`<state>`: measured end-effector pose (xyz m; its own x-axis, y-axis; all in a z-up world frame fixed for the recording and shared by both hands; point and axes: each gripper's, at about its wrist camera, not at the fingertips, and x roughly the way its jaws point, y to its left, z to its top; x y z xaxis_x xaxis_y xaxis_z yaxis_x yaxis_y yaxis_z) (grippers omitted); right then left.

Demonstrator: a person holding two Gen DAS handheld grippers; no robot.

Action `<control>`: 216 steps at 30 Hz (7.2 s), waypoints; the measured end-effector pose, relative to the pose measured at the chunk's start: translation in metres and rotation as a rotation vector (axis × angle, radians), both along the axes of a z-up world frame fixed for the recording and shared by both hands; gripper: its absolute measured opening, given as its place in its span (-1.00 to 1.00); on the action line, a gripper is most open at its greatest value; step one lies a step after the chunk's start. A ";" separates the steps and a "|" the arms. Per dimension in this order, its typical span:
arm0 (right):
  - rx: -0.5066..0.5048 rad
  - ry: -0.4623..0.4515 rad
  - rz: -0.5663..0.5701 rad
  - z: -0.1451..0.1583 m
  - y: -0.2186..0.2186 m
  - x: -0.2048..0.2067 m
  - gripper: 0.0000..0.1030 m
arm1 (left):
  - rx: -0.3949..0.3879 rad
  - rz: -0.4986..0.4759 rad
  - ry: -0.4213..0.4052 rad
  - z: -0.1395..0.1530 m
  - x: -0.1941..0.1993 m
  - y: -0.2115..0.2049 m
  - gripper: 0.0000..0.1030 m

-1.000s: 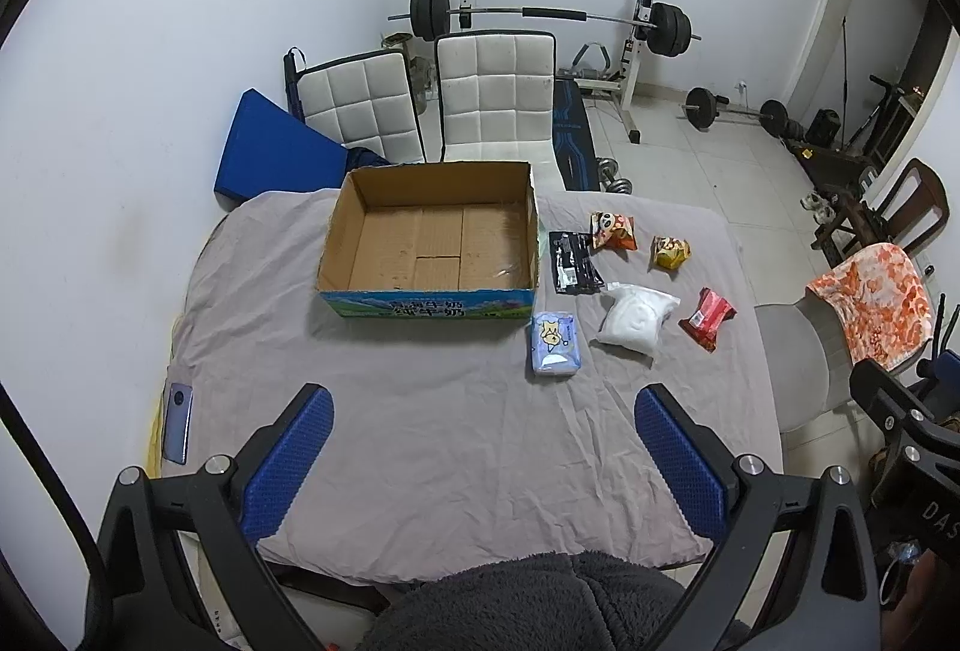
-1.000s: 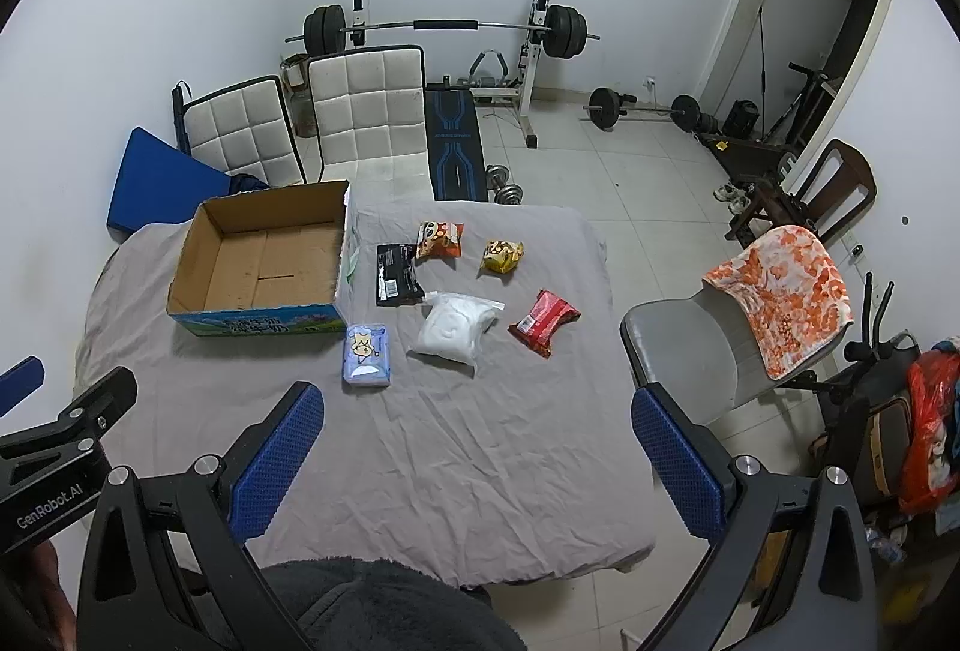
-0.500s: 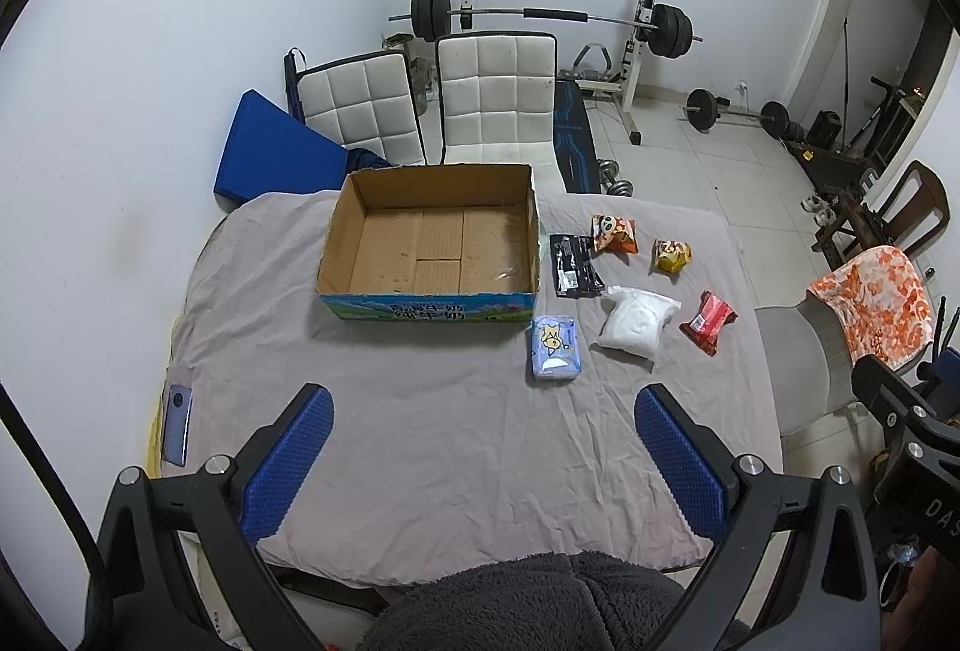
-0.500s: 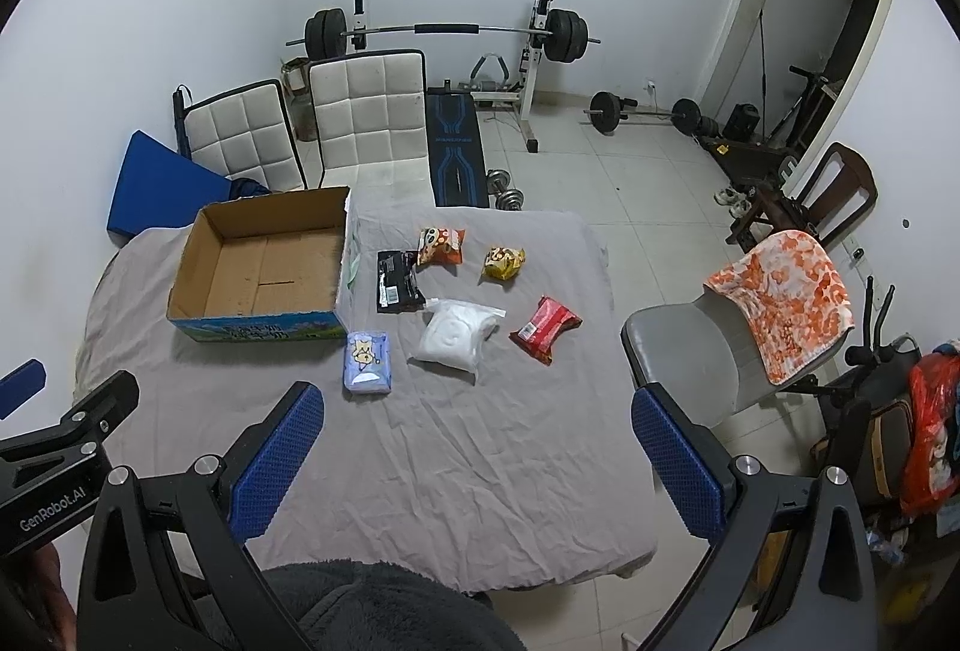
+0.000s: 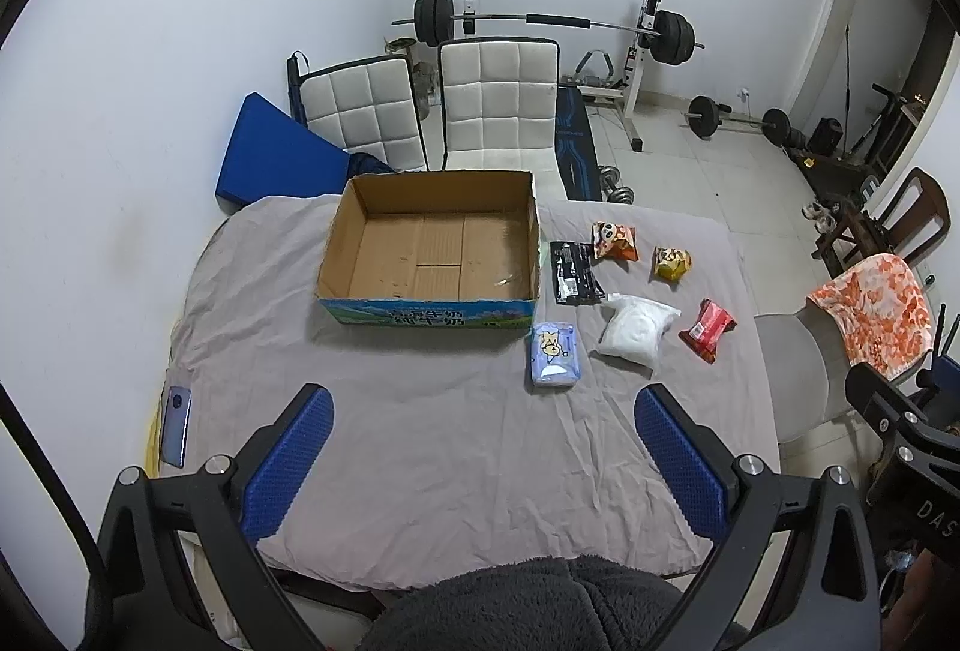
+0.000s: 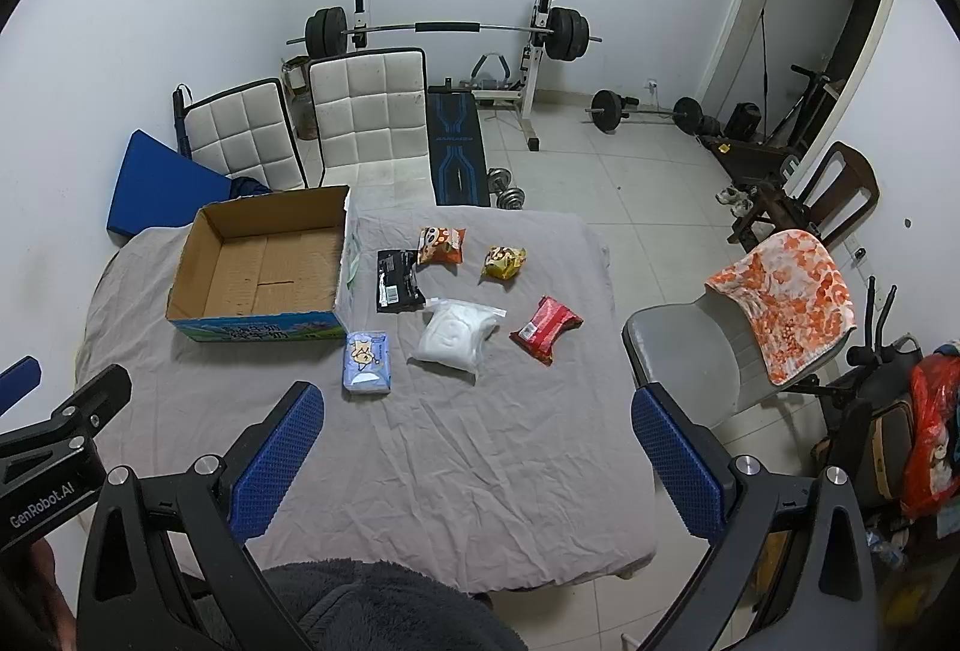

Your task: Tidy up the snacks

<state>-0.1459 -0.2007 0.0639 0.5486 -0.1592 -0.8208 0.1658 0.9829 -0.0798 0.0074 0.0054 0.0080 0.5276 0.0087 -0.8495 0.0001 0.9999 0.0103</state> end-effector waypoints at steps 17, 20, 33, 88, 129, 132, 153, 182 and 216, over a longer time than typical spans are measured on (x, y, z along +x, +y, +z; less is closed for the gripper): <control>0.001 0.004 -0.001 -0.007 -0.001 0.011 1.00 | -0.008 0.005 -0.002 0.000 -0.001 -0.001 1.00; 0.000 0.004 -0.004 -0.008 -0.001 0.014 1.00 | -0.009 0.003 -0.002 0.001 -0.001 -0.002 1.00; 0.009 0.008 0.002 -0.010 -0.005 0.010 1.00 | -0.009 0.004 0.007 0.004 0.007 -0.003 1.00; 0.301 0.802 -0.108 -0.474 -0.074 0.304 0.54 | -0.044 -0.024 0.704 -0.424 0.227 -0.077 0.98; 0.353 0.744 0.083 -0.438 0.025 0.233 0.41 | -0.074 -0.042 0.520 -0.311 0.075 -0.046 -0.15; 0.372 0.683 0.135 -0.408 0.037 0.236 0.41 | -0.102 -0.045 0.452 -0.266 0.071 -0.030 -0.15; 0.418 0.525 0.259 -0.302 0.186 0.435 0.41 | -0.151 -0.060 0.392 -0.219 0.315 0.138 -0.15; 0.212 0.702 0.230 -0.450 0.231 0.551 0.64 | -0.313 -0.097 0.701 -0.348 0.385 0.155 0.24; 0.177 0.410 0.161 -0.296 0.225 0.395 1.00 | -0.072 -0.057 0.255 -0.194 0.243 0.198 0.95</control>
